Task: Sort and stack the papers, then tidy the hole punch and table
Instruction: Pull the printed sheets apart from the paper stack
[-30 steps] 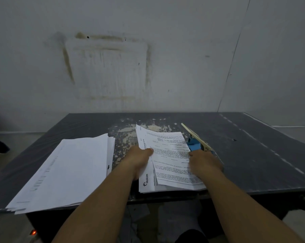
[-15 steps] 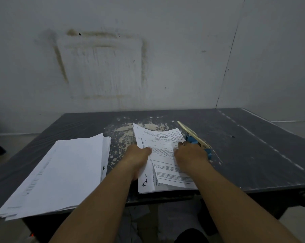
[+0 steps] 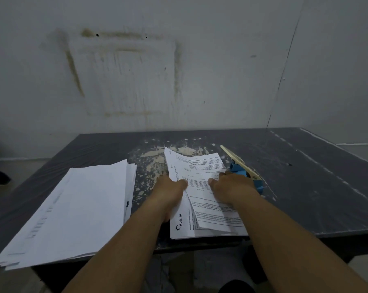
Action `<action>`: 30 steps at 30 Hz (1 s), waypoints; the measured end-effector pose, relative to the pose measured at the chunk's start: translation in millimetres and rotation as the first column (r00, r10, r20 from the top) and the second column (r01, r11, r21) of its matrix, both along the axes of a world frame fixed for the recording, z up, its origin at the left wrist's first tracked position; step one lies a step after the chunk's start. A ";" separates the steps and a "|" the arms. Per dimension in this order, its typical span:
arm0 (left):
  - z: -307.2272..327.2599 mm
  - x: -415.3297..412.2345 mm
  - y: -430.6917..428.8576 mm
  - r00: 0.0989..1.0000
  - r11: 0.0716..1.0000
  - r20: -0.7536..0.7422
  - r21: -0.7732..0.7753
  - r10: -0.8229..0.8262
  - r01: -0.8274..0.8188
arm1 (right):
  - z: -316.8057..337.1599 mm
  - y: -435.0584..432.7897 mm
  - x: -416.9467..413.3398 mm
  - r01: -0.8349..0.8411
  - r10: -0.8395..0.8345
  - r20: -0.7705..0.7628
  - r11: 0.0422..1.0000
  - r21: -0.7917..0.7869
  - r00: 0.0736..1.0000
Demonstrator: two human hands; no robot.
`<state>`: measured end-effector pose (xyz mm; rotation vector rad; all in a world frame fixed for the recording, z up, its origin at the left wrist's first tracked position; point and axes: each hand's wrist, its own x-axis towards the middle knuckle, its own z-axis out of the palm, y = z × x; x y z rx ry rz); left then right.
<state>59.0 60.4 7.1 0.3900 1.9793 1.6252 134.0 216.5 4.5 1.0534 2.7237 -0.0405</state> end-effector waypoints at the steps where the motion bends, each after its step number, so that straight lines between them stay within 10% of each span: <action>1: 0.1 -0.6 1.0 1.000 1.000 0.006 -0.002 -0.001 0.001 | 1.9 0.3 0.1 -0.005 0.005 0.006 1.000 -0.006 1.000; 30: -9.9 13.0 22.9 0.968 0.993 0.241 0.086 0.061 -0.084 | -27.7 -5.0 39.4 0.086 -0.024 -0.348 0.983 0.164 0.937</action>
